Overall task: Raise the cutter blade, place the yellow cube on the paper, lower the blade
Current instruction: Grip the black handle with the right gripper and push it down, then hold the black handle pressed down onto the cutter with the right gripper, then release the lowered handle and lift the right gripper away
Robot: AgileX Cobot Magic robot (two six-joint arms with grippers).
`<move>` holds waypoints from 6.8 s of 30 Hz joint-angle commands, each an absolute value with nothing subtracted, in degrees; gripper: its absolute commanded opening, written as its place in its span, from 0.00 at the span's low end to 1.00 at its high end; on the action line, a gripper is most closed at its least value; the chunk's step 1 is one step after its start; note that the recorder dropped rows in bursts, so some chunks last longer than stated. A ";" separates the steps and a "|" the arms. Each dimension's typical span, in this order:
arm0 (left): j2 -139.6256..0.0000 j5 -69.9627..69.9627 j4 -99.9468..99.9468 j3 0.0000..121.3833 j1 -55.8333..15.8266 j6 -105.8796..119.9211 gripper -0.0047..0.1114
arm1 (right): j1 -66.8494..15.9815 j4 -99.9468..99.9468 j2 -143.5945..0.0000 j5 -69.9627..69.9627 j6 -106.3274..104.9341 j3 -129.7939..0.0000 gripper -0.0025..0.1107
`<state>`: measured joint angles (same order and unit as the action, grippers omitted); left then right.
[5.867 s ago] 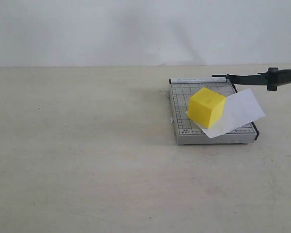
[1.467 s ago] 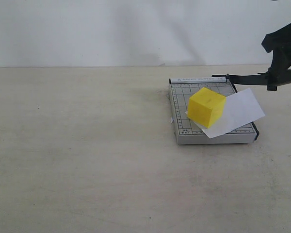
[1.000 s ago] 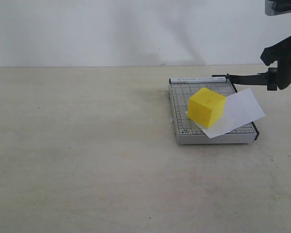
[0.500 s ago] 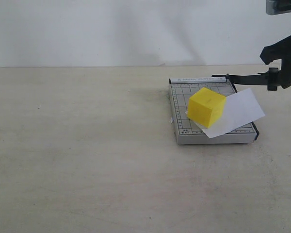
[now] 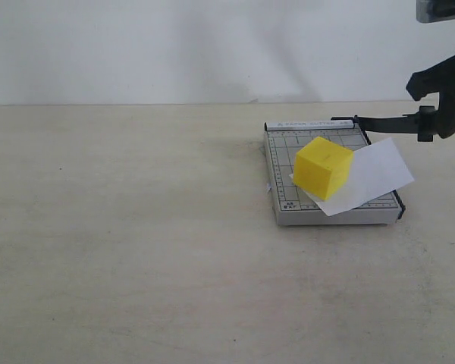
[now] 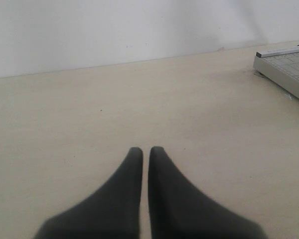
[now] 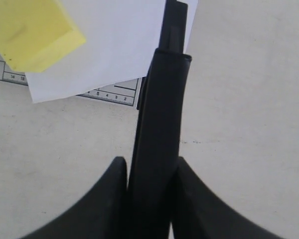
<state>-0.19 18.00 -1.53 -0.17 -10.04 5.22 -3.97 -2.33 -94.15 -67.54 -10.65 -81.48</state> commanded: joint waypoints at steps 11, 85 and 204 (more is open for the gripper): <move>0.00 17.96 -2.17 0.00 -9.93 5.51 0.08 | -3.99 -5.27 -86.26 -55.76 -14.44 -57.66 0.02; 0.00 17.96 -2.17 0.00 -9.93 5.51 0.08 | -3.99 -7.29 -73.32 -35.50 -17.06 -43.63 0.13; 0.00 17.96 -2.17 0.00 -9.93 5.51 0.08 | -3.99 -18.15 -40.95 -16.14 -20.62 -34.02 0.02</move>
<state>-0.19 18.00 -1.53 -0.17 -10.04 5.22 -3.97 -17.15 -47.85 -16.97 -19.02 -37.58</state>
